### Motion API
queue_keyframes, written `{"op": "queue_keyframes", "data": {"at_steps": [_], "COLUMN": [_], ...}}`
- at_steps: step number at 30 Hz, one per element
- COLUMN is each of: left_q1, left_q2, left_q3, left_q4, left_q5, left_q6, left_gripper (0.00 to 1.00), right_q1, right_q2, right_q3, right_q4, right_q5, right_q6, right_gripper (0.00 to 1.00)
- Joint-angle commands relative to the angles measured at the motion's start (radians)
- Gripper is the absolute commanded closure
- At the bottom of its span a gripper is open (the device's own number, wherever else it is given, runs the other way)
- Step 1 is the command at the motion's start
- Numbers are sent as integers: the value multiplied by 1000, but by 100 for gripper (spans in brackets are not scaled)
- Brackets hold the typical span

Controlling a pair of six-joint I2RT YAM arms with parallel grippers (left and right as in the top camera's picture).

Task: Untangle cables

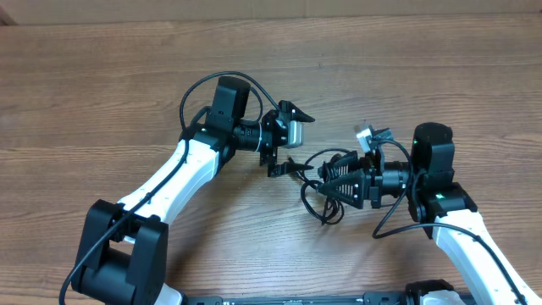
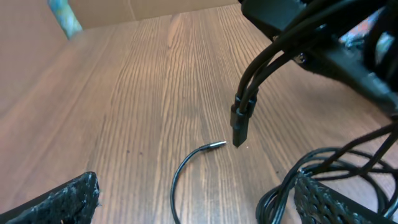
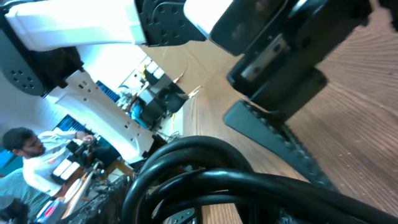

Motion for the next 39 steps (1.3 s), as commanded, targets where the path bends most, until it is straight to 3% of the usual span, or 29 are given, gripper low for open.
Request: {"op": "queue_keyframes", "data": {"at_steps": [1, 29, 31, 34, 39], "left_q1": [-6, -85, -86, -86, -86], "left_q2": [-30, -30, -30, -30, -30], "left_q3": [13, 13, 13, 13, 13], "left_q4": [-2, -50, -48, -47, -48], "left_q5": [7, 169, 174, 174, 175], "left_q6": [96, 124, 124, 124, 124], "left_gripper": [0, 2, 15, 48, 69], "right_q1": [19, 93, 96, 97, 97], "right_q2": [1, 1, 1, 1, 1], "right_q3": [6, 6, 6, 6, 6], "right_q4": [7, 66, 71, 71, 72], "right_q5": [-40, -51, -60, -60, -59], "right_q6": [-13, -11, -11, -11, -11], "right_gripper": [42, 44, 45, 45, 44]}}
